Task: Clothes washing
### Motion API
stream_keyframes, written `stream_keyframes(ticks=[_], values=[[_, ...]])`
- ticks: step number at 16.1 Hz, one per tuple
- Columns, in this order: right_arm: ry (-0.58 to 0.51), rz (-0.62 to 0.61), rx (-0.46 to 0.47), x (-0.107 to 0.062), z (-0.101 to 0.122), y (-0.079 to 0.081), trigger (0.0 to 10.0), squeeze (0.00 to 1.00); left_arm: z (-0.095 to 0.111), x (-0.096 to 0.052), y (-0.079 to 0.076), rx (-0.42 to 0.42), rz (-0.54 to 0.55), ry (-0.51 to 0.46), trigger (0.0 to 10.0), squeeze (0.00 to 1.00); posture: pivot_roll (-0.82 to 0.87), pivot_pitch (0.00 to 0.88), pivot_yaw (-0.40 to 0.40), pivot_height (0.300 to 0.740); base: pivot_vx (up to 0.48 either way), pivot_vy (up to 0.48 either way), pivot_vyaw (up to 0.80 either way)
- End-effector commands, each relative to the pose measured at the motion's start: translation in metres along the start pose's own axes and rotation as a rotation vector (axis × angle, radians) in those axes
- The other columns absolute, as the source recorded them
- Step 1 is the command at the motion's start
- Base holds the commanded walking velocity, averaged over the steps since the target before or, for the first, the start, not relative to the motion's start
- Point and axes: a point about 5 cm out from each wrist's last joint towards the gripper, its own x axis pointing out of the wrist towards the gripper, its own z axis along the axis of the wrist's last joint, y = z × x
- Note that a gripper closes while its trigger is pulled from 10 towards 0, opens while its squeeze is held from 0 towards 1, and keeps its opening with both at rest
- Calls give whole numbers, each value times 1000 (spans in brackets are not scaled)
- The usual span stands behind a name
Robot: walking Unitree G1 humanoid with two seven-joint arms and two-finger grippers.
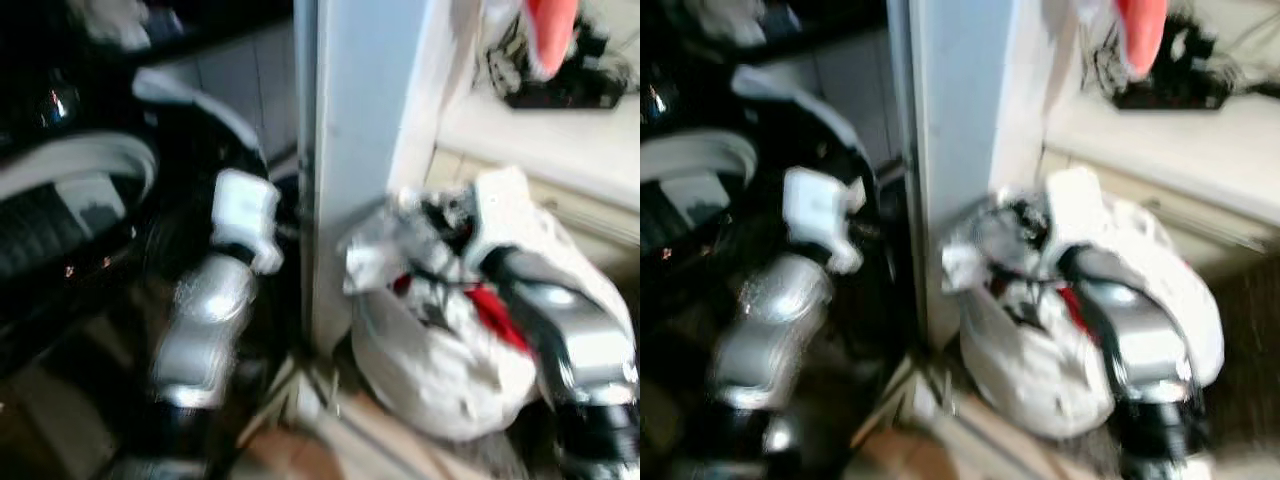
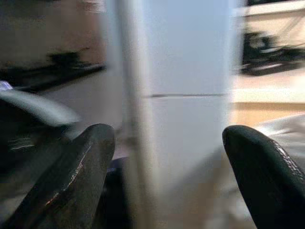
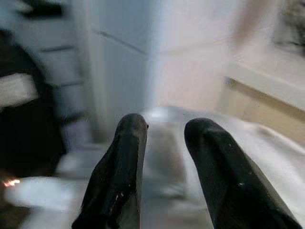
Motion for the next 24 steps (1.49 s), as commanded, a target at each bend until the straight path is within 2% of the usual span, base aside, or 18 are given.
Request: stream_keyframes(ticks=[1,10,14,15,17,18,21,23,24], values=[[-44,-14,-1,0,9,1,10000,0,4,-3,4,13,-8,-15,10000,0,-21,0,-39,740,0,0,0],[-21,-44,34,-3,5,1,10000,0,-1,-5,2,23,-34,10,10000,0,-26,0,-32,740,0,0,0],[18,-131,46,-3,3,-11,10000,0,-4,-6,-2,32,-86,31,10000,0,-26,0,-32,740,0,0,0],[42,-195,37,-4,5,-21,10000,1000,-2,-7,-3,44,-114,17,10000,0,-26,0,-32,740,0,0,0],[60,-297,21,-6,13,-38,10000,1000,4,-8,-2,26,-152,-25,10000,0,-29,0,-30,740,0,0,0],[60,-320,27,-6,15,-44,10000,1000,10,-10,-5,23,-201,-66,10000,0,-29,0,-30,740,0,0,0],[89,-361,28,-8,17,-54,10000,1000,19,-18,-16,41,-376,-98,10000,0,-21,0,-38,740,0,0,0],[108,-368,25,-9,20,-56,10000,1000,21,-19,-13,40,-385,-95,10000,0,-20,0,-38,740,0,0,0],[190,-362,2,-9,13,-59,10000,1000,22,-17,-8,66,-376,-93,10000,0,-19,0,-40,740,0,0,0]])
